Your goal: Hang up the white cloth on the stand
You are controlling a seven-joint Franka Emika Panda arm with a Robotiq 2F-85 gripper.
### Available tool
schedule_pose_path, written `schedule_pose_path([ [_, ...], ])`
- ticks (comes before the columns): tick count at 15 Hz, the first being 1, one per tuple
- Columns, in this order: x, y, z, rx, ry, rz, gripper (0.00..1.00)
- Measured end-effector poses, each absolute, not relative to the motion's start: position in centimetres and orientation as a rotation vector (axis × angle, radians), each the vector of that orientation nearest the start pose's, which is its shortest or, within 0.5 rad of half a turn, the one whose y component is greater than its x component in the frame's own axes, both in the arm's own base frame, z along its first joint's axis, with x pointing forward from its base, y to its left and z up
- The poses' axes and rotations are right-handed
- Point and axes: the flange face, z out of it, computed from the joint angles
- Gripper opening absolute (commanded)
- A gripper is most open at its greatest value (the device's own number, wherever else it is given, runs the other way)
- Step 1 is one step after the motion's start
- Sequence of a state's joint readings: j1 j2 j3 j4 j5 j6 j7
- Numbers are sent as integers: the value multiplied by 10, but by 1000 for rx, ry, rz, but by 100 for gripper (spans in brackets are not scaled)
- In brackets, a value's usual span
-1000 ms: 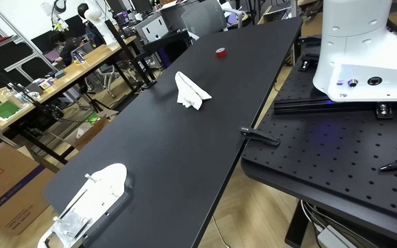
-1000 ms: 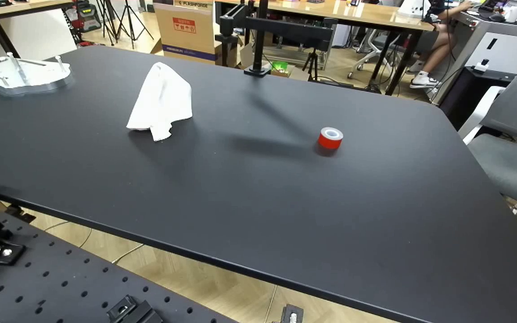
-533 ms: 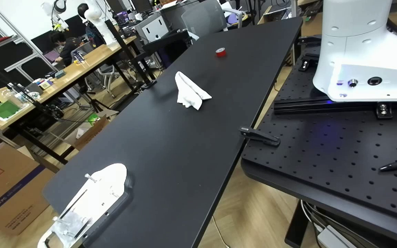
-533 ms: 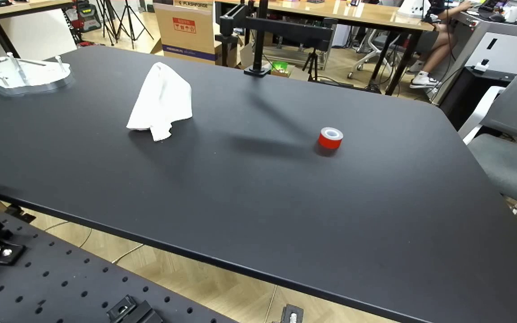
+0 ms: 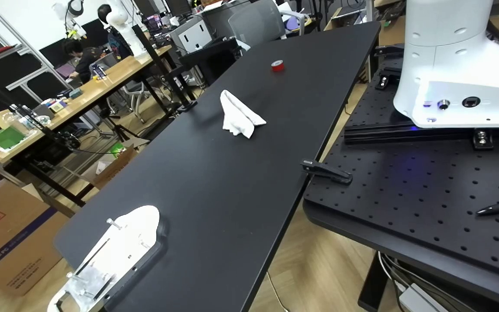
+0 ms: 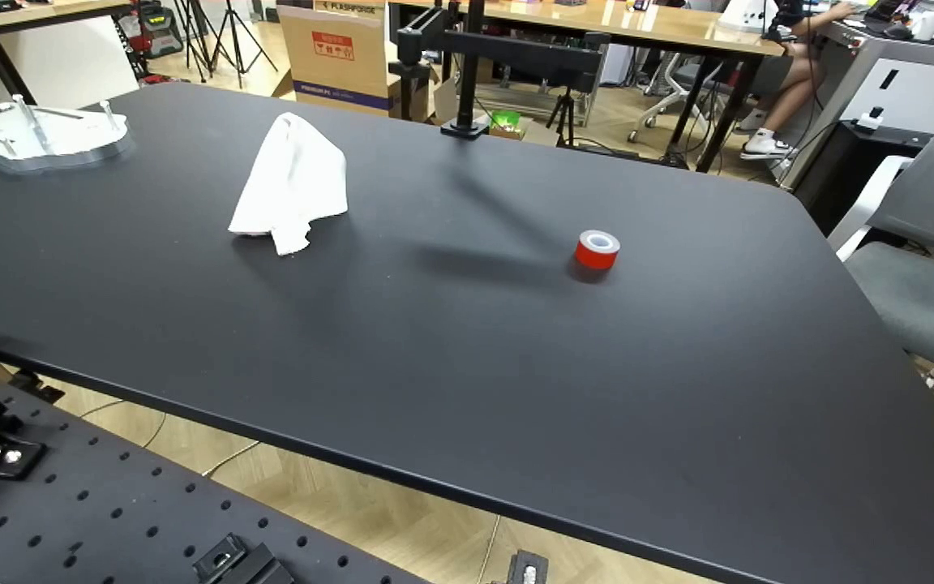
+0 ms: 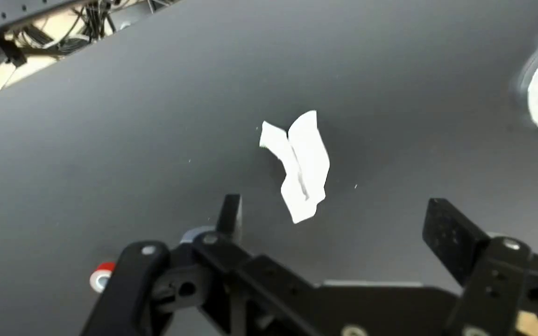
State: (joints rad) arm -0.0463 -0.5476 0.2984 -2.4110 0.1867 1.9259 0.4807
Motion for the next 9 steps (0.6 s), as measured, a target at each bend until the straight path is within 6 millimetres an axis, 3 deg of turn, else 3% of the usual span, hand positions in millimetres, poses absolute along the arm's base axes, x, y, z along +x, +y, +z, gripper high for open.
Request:
schedule_pose_path([
  [4,424,111,462,-3120,541,-182,100],
  [9,456,119,414,-3151,499,-159,100],
])
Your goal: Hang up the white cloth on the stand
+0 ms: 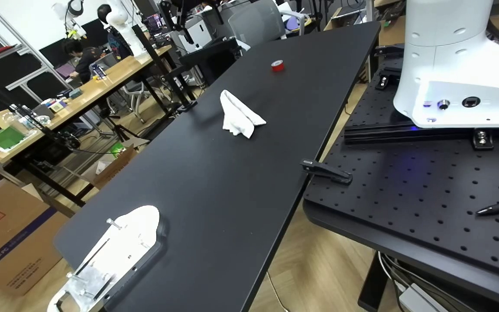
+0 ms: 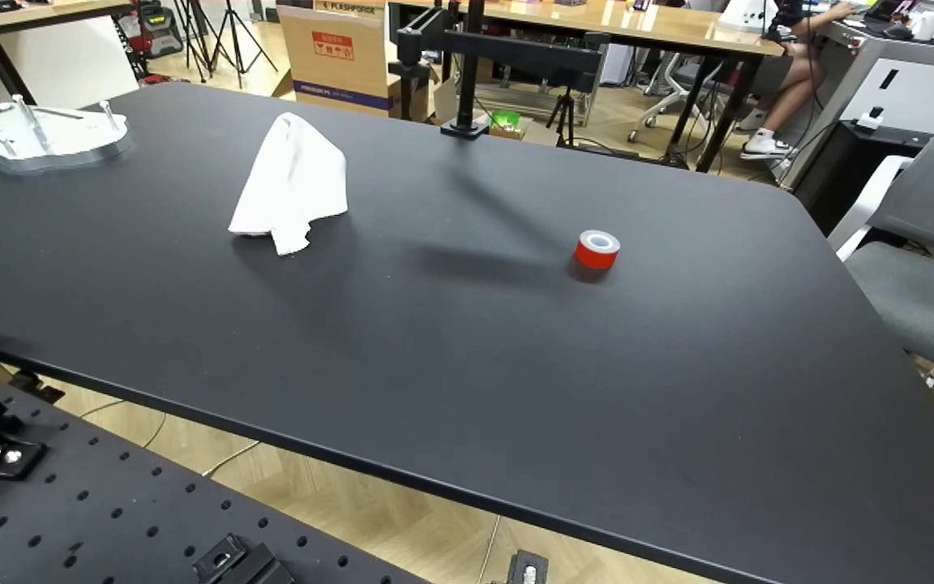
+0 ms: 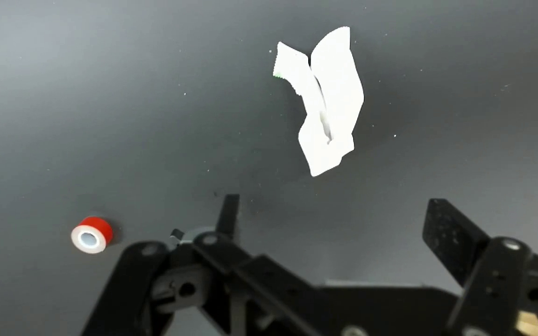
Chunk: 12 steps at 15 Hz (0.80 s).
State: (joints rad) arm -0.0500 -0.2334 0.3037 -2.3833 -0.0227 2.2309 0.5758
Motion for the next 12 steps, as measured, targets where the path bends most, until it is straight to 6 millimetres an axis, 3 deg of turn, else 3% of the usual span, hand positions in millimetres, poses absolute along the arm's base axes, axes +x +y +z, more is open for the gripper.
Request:
schedule_pose_path([
  [8,466,125,398,-3151,448,-105,100],
  [12,478,113,367,-3221,316,-41,100],
])
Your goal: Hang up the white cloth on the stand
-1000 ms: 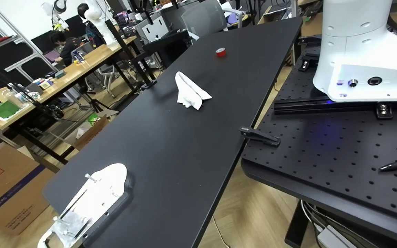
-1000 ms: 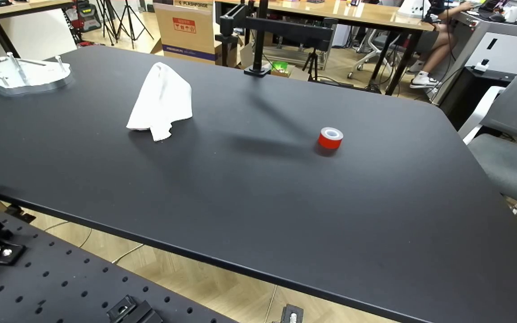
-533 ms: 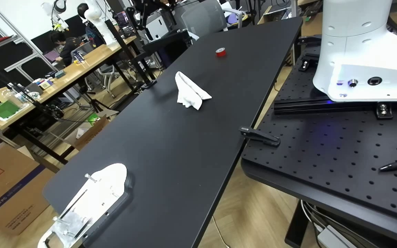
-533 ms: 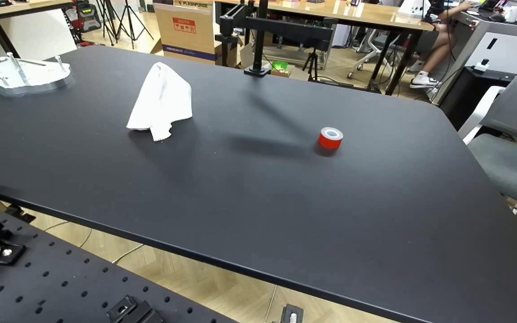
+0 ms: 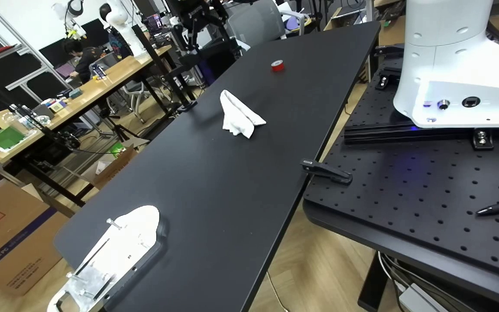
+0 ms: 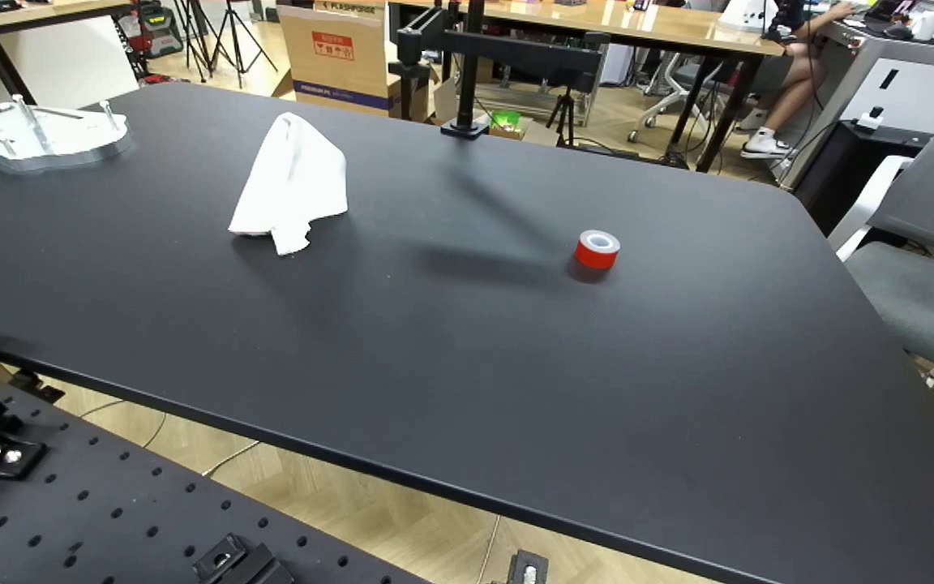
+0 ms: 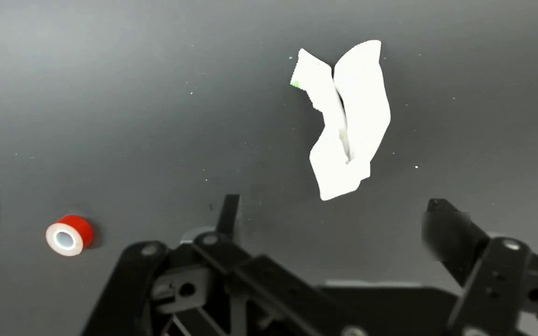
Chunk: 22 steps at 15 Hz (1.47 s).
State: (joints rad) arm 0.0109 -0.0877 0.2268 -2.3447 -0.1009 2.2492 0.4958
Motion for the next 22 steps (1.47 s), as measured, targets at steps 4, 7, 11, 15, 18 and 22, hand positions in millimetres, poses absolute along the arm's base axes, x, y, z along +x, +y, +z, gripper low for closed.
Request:
schedule_pose_path([
  [4,494,106,325,-3278,182,48,100],
  [7,505,118,301,-3302,116,60,100],
  [11,513,146,278,-3310,80,42,100],
  [15,518,158,257,-3308,64,69,100],
  [18,521,158,244,-3312,68,97,75],
  [22,523,158,231,-3307,86,135,55],
])
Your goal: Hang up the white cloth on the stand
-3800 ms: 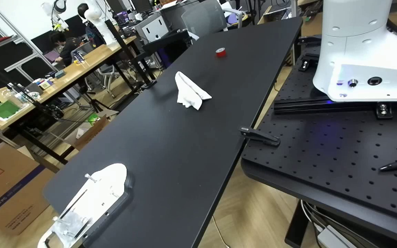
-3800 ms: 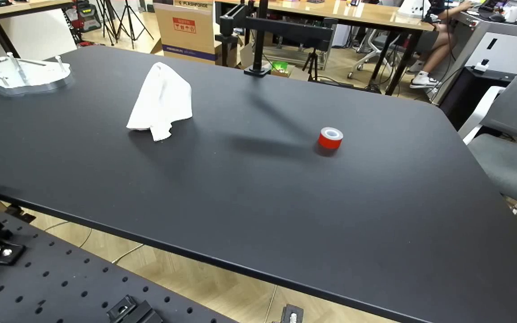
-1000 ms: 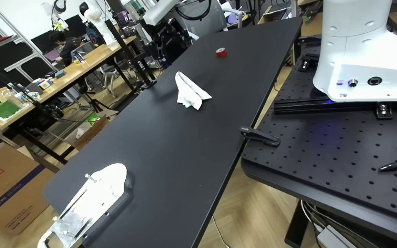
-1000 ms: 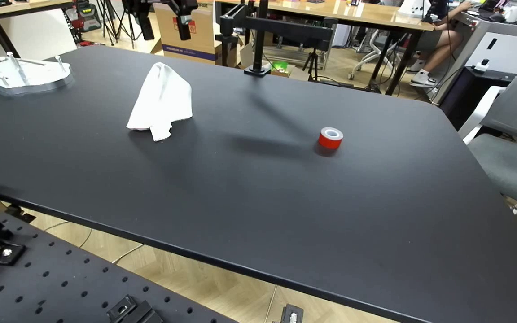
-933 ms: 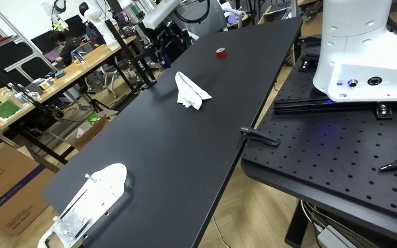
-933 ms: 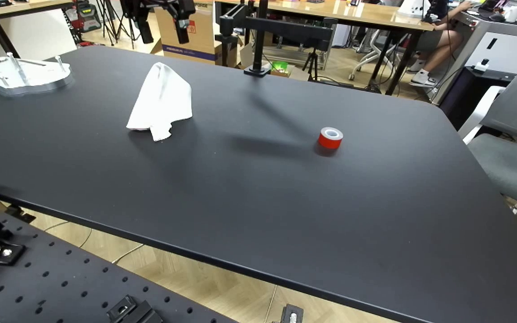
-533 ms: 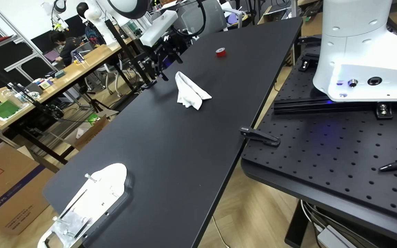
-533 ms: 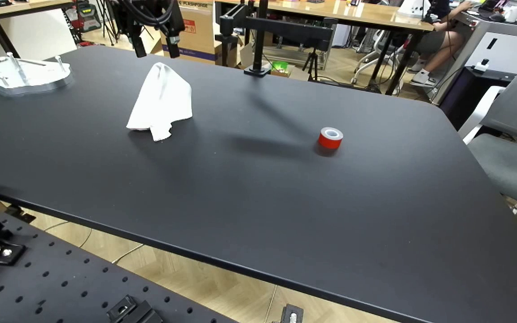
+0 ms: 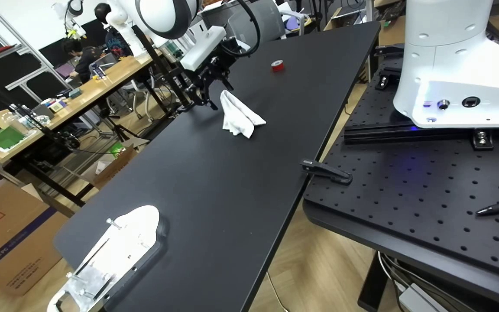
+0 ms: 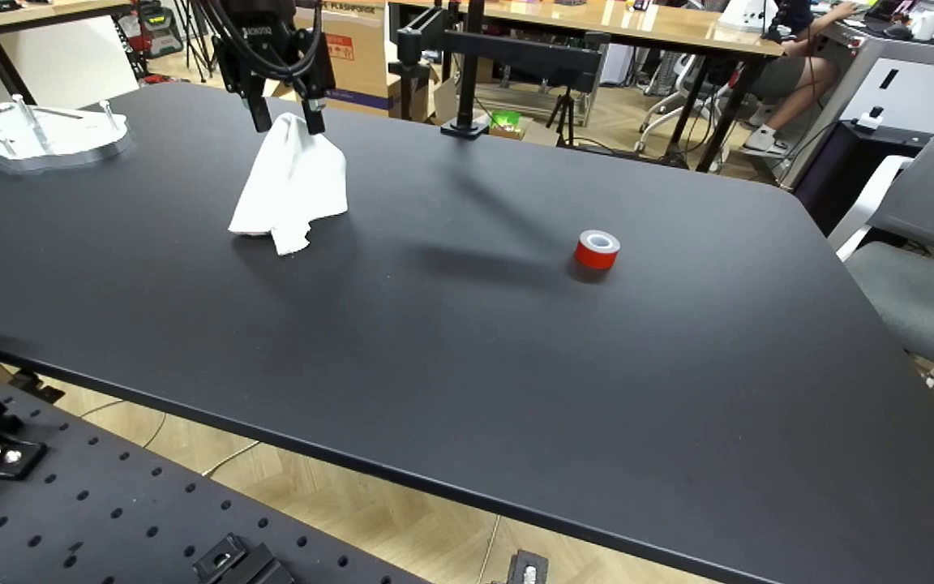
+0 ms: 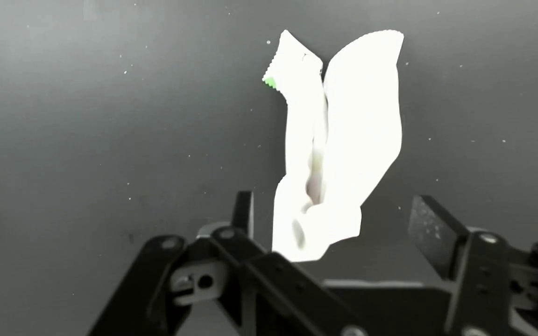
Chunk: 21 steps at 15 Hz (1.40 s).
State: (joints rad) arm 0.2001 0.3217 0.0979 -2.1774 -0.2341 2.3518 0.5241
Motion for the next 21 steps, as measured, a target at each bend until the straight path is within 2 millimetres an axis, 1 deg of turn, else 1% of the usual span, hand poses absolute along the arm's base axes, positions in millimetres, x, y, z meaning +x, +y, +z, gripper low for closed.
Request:
schedule_pose_path([
  [2,524,159,228,-3302,93,145,42],
  [5,523,161,225,-3289,106,160,20],
  [8,523,162,225,-3276,109,169,2],
  [9,523,163,226,-3272,110,170,0],
  [11,523,165,229,-3266,109,165,0],
  [14,524,167,243,-3256,110,136,1],
  [17,525,167,270,-3255,113,88,1],
  [21,523,164,319,-3259,124,21,1],
])
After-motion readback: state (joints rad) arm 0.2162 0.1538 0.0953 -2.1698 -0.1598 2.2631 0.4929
